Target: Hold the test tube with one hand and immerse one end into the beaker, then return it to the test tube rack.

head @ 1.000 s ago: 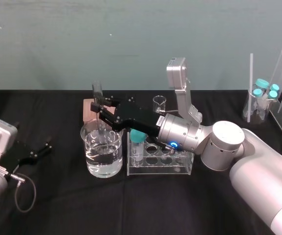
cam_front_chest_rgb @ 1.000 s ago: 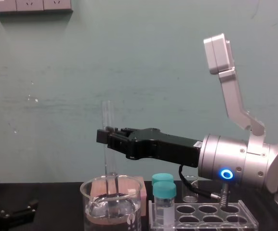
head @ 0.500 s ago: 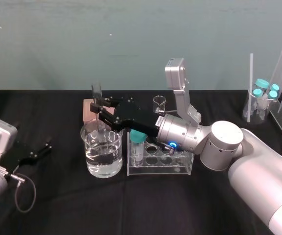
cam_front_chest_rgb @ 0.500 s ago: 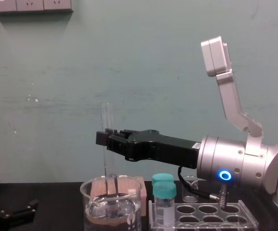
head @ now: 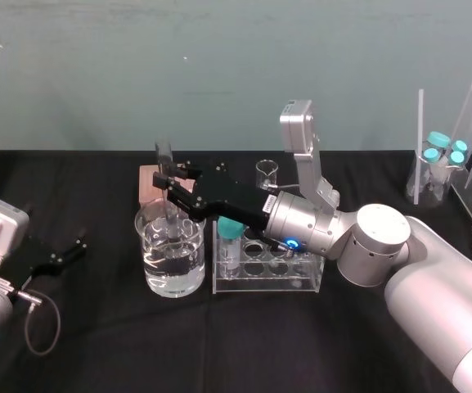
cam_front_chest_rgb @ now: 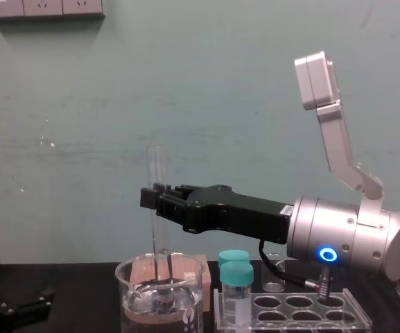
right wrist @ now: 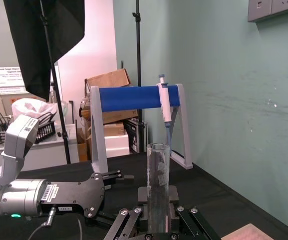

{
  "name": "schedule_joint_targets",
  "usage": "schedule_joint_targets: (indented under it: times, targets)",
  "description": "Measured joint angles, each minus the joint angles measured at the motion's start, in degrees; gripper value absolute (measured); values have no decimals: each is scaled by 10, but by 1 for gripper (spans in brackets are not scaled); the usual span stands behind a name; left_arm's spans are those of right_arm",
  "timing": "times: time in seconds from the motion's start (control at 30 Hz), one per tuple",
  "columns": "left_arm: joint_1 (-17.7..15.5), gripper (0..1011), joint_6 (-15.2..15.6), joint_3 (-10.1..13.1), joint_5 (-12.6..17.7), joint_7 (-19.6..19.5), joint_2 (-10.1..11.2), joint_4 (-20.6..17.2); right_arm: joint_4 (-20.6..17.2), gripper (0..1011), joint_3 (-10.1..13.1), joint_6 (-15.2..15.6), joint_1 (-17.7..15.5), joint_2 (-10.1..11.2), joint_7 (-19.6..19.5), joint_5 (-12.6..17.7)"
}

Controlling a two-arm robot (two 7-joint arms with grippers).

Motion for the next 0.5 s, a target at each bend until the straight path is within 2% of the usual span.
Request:
schedule_joint_targets:
  times: [0.5]
  targets:
    - [0, 1000, 0, 0, 0, 0, 0, 0, -7, 225, 2, 1, -3, 2, 2, -1]
